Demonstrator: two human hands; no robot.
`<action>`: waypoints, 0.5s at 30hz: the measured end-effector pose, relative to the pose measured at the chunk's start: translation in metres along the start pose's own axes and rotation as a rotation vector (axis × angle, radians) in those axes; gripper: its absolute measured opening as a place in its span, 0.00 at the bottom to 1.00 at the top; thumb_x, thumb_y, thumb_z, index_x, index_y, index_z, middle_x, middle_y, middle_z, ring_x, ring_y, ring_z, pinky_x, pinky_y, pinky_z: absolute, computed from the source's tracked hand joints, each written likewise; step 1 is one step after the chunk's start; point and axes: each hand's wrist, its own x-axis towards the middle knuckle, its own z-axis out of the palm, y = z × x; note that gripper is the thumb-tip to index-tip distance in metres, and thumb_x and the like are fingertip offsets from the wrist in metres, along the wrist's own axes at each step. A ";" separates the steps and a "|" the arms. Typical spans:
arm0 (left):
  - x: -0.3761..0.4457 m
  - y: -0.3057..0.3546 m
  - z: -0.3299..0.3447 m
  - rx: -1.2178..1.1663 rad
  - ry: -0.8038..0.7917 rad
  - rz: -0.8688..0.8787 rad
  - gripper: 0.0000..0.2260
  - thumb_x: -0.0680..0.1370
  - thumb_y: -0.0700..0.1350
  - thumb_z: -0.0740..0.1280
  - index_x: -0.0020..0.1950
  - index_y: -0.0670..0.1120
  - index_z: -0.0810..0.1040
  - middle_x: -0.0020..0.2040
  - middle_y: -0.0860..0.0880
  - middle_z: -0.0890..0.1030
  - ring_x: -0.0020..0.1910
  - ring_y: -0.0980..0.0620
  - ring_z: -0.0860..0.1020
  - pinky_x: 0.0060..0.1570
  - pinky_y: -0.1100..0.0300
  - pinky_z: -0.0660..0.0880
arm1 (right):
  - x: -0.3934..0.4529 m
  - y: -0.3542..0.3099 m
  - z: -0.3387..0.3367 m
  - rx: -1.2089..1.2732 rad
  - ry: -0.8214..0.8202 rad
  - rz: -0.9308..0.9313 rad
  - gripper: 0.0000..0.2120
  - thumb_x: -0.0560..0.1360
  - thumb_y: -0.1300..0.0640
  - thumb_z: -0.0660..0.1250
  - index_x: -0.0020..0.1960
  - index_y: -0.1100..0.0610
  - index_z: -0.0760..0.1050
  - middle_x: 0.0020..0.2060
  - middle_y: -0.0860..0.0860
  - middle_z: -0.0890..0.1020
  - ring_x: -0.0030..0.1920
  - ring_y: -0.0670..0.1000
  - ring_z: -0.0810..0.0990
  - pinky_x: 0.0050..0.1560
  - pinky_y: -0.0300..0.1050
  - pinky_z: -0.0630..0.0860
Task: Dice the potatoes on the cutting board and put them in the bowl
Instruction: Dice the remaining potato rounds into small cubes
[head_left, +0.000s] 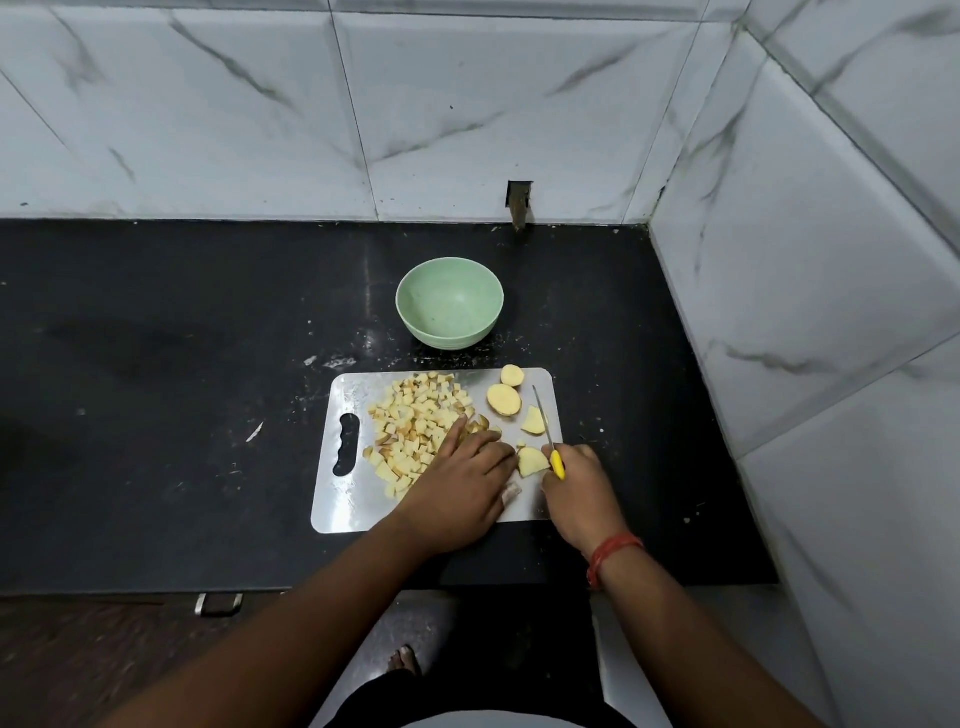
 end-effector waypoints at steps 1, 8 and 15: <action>0.001 -0.001 0.000 0.000 -0.004 -0.002 0.22 0.84 0.56 0.56 0.70 0.46 0.78 0.65 0.49 0.78 0.71 0.45 0.70 0.77 0.37 0.56 | -0.001 0.000 0.000 0.003 0.000 0.008 0.18 0.79 0.65 0.59 0.68 0.58 0.74 0.64 0.52 0.71 0.59 0.50 0.75 0.59 0.36 0.67; -0.001 0.002 0.000 0.002 0.048 -0.010 0.21 0.84 0.55 0.57 0.70 0.45 0.76 0.66 0.47 0.77 0.70 0.45 0.71 0.78 0.39 0.57 | -0.007 0.000 -0.001 0.083 -0.008 0.080 0.16 0.78 0.63 0.61 0.65 0.56 0.76 0.61 0.52 0.72 0.59 0.51 0.76 0.63 0.44 0.72; -0.007 0.007 0.006 0.054 0.039 0.134 0.24 0.86 0.57 0.55 0.74 0.43 0.73 0.74 0.44 0.73 0.75 0.45 0.68 0.78 0.44 0.57 | -0.021 0.005 -0.006 0.210 -0.025 0.147 0.07 0.80 0.61 0.57 0.50 0.56 0.74 0.46 0.61 0.81 0.34 0.53 0.82 0.39 0.49 0.82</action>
